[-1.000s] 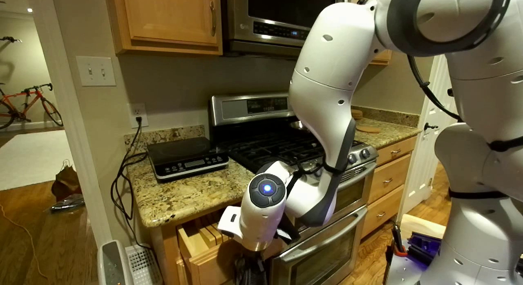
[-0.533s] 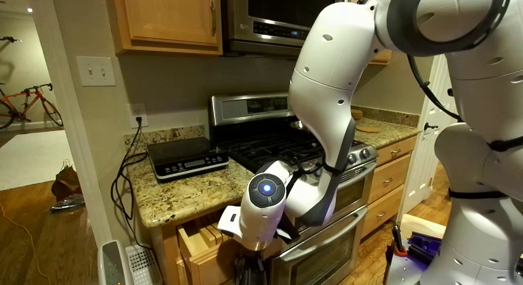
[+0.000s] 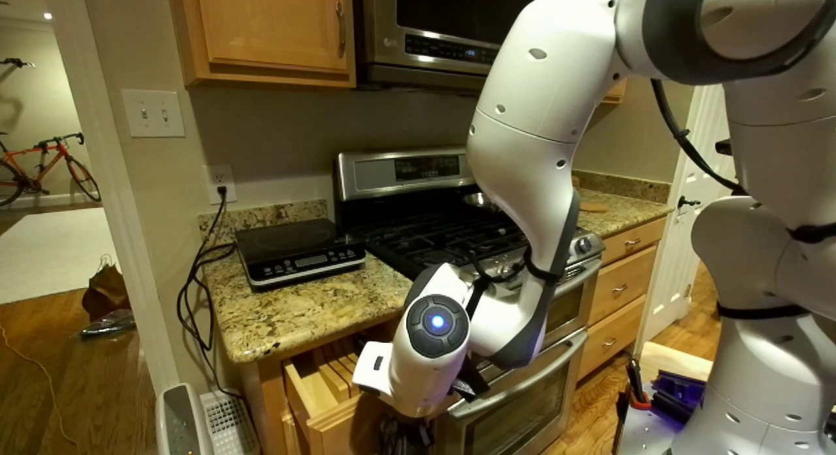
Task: Open the drawer to the left of the stove
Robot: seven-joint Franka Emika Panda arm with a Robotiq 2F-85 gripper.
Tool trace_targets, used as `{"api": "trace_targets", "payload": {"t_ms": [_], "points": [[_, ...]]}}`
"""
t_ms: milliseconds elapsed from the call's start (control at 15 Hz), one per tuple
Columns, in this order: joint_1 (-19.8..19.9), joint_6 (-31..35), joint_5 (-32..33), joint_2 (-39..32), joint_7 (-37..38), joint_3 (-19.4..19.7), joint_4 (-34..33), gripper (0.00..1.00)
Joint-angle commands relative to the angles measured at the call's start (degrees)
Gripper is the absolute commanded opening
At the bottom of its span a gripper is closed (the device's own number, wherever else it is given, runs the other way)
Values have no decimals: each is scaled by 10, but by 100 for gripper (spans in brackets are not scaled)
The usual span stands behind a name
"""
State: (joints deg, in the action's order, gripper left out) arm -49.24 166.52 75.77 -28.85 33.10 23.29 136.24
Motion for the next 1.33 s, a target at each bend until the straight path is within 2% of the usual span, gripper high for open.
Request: {"api": "trace_targets", "payload": {"t_ms": [0,267,333,400,933,1267], "points": [[-42,-11,32,30,60,-3,40,7],[-63,-17,42,50,86,-2,66,8],[-65,-17,40,54,88,-1,70,47],[-65,-14,38,57,87,-2,74,47],[-67,-22,22,90,48,-16,95,98],[-65,-38,-20,160,-17,-38,126,100]]}}
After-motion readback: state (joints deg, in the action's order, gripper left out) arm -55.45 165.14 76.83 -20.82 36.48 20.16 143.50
